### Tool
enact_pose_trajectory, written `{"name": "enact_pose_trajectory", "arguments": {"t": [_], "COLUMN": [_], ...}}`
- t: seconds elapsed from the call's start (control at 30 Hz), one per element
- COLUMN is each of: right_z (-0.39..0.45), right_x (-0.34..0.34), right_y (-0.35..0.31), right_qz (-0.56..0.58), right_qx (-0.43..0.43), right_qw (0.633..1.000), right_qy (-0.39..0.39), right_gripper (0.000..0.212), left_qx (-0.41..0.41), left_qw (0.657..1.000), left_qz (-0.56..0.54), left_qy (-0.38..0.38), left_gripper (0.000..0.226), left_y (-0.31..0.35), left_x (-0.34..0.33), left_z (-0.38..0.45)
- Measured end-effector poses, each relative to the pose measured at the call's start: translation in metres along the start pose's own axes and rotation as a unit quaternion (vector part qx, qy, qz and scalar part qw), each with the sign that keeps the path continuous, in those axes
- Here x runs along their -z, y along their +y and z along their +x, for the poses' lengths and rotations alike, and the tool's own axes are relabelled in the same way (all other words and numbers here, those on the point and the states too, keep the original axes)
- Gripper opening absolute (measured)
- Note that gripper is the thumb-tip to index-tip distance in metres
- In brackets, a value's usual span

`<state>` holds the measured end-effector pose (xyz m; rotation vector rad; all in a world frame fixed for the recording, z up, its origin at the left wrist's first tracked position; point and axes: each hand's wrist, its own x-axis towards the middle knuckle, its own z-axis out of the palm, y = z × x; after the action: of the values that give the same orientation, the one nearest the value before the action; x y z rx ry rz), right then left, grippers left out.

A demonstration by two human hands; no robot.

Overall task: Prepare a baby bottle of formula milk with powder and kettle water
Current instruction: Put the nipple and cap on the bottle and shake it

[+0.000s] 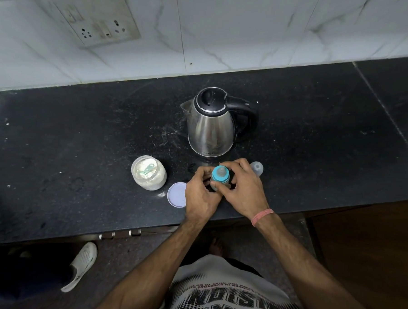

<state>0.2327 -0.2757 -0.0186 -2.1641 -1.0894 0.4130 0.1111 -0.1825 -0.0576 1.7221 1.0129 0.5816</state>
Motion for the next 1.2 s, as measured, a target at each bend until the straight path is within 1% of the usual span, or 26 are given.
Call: {"name": "enact_pose_trajectory", "arguments": {"t": [0.07, 0.17, 0.3, 0.43, 0.5, 0.53, 0.57, 0.63, 0.67, 0.7, 0.77, 0.8, 0.83, 0.87, 0.93, 1.03, 1.1, 1.2], "right_z": [0.000, 0.000, -0.001, -0.003, -0.003, -0.003, -0.004, -0.007, -0.009, -0.010, -0.011, -0.009, -0.005, -0.001, 0.007, 0.013, 0.013, 0.012], "right_x": [0.000, -0.002, -0.011, -0.017, -0.018, -0.017, -0.013, -0.002, 0.005, 0.011, 0.020, 0.024, 0.026, 0.028, 0.029, 0.025, 0.022, 0.021], "right_y": [0.000, -0.001, -0.006, -0.012, -0.011, -0.009, -0.006, -0.001, 0.002, 0.005, 0.014, 0.019, 0.023, 0.027, 0.032, 0.039, 0.042, 0.040], "right_qz": [0.006, -0.002, -0.012, 0.000, -0.007, -0.003, 0.013, 0.058, 0.067, 0.066, 0.037, -0.005, -0.063, -0.121, -0.194, -0.204, -0.187, -0.131], "right_qx": [-0.010, -0.020, -0.026, -0.037, -0.034, -0.030, -0.027, -0.016, -0.004, 0.005, 0.008, 0.006, -0.004, -0.024, -0.074, -0.103, -0.109, -0.084], "right_qw": [1.000, 1.000, 0.998, 0.995, 0.995, 0.996, 0.998, 0.998, 0.998, 0.998, 0.998, 0.996, 0.992, 0.986, 0.976, 0.973, 0.976, 0.987], "right_qy": [0.005, 0.018, 0.060, 0.095, 0.098, 0.087, 0.064, 0.008, -0.001, 0.006, 0.058, 0.093, 0.114, 0.112, 0.057, -0.004, -0.004, 0.051], "right_gripper": [0.060, 0.055, 0.049, 0.047, 0.049, 0.054, 0.062, 0.086, 0.092, 0.090, 0.067, 0.054, 0.047, 0.048, 0.062, 0.074, 0.071, 0.057], "left_qx": [0.008, 0.011, 0.023, 0.027, 0.027, 0.030, 0.034, 0.041, 0.041, 0.036, 0.024, 0.025, 0.027, 0.029, 0.029, 0.025, 0.027, 0.031], "left_qw": [1.000, 1.000, 1.000, 0.999, 0.999, 0.999, 0.999, 0.999, 0.999, 0.999, 0.999, 0.999, 0.999, 0.999, 0.998, 0.998, 0.998, 0.999], "left_qz": [-0.003, 0.001, 0.007, 0.012, 0.014, 0.015, 0.015, 0.009, 0.006, 0.007, 0.016, 0.022, 0.029, 0.036, 0.047, 0.054, 0.049, 0.044], "left_qy": [0.002, -0.002, 0.017, 0.023, 0.021, 0.019, 0.016, 0.008, 0.008, 0.010, 0.014, 0.016, 0.017, 0.018, 0.016, 0.014, 0.012, 0.007], "left_gripper": [0.048, 0.046, 0.048, 0.047, 0.049, 0.050, 0.050, 0.051, 0.052, 0.052, 0.056, 0.059, 0.062, 0.064, 0.065, 0.066, 0.065, 0.064], "left_y": [0.000, 0.000, 0.001, 0.002, 0.002, 0.002, 0.001, -0.001, -0.001, -0.002, -0.004, -0.004, -0.005, -0.005, -0.006, -0.006, -0.005, -0.003], "left_x": [0.000, -0.001, -0.004, -0.005, -0.003, -0.001, -0.001, 0.000, 0.000, 0.000, 0.000, 0.000, -0.001, -0.001, -0.001, 0.000, 0.001, 0.002], "left_z": [0.000, 0.000, -0.002, -0.002, -0.001, 0.000, 0.000, 0.001, 0.002, 0.002, 0.003, 0.004, 0.005, 0.005, 0.006, 0.006, 0.006, 0.006]}}
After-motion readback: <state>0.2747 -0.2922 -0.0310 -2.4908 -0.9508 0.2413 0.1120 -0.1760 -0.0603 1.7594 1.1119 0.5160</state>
